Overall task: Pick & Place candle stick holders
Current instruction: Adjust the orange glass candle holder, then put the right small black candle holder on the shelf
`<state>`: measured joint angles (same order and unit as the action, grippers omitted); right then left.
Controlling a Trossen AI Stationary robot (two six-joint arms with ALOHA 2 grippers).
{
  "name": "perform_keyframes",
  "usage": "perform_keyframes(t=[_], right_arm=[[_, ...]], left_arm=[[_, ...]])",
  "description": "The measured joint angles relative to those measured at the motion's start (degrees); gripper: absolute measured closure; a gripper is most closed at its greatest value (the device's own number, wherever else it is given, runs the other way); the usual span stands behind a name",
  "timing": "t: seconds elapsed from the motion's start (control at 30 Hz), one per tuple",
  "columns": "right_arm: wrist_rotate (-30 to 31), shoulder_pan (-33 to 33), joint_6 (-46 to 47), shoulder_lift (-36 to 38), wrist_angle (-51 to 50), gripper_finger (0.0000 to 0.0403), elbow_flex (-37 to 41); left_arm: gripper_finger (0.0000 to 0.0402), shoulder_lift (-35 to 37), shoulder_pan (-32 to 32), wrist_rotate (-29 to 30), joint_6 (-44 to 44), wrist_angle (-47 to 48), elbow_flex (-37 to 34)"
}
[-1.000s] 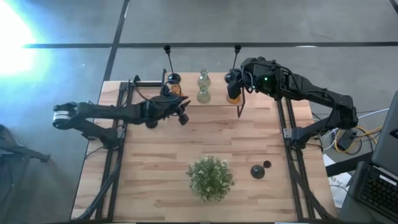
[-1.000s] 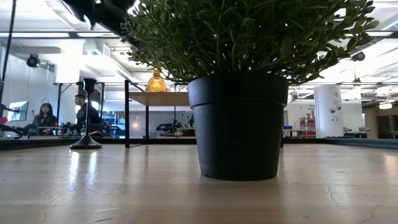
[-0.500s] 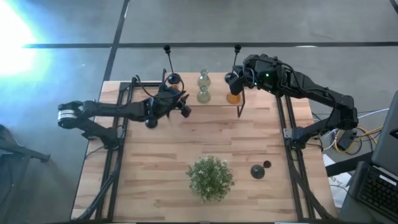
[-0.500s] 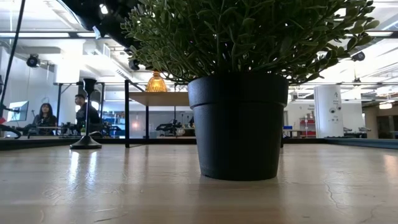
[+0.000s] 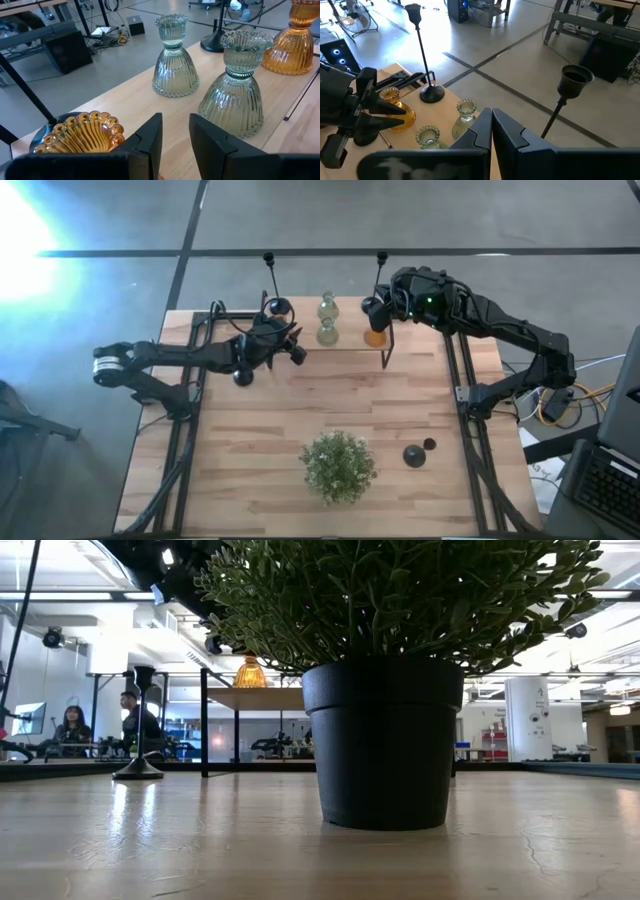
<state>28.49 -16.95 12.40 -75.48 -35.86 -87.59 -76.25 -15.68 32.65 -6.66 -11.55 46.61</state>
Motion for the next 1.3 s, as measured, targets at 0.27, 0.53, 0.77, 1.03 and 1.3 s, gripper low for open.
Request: perform_keyframes(t=[0.27, 0.53, 0.77, 1.03, 1.3], right_arm=[[0.00, 0.02, 0.39, 0.00, 0.02, 0.0394, 0.00], [0.00, 0.02, 0.46, 0.00, 0.04, 0.0394, 0.00], [0.08, 0.02, 0.35, 0.47, 0.04, 0.0394, 0.04], [1.47, 0.53, -0.42, 7.46, -5.76, 0.0394, 0.05], [0.30, 16.26, 10.29, 13.29, -24.95, 0.0394, -5.93]], left_arm=[[0.0300, 0.80, 0.00, 0.17, -0.29, 1.88, -0.04], [0.0300, 1.42, 0.00, 0.98, -0.66, 2.75, -0.04], [0.0300, 2.35, 0.04, -16.14, 3.64, 2.29, 1.60], [0.0300, 10.57, -1.16, -38.83, 4.40, 2.57, 6.69], [0.0300, 21.71, -5.77, -41.80, 5.71, 5.46, 11.58]])
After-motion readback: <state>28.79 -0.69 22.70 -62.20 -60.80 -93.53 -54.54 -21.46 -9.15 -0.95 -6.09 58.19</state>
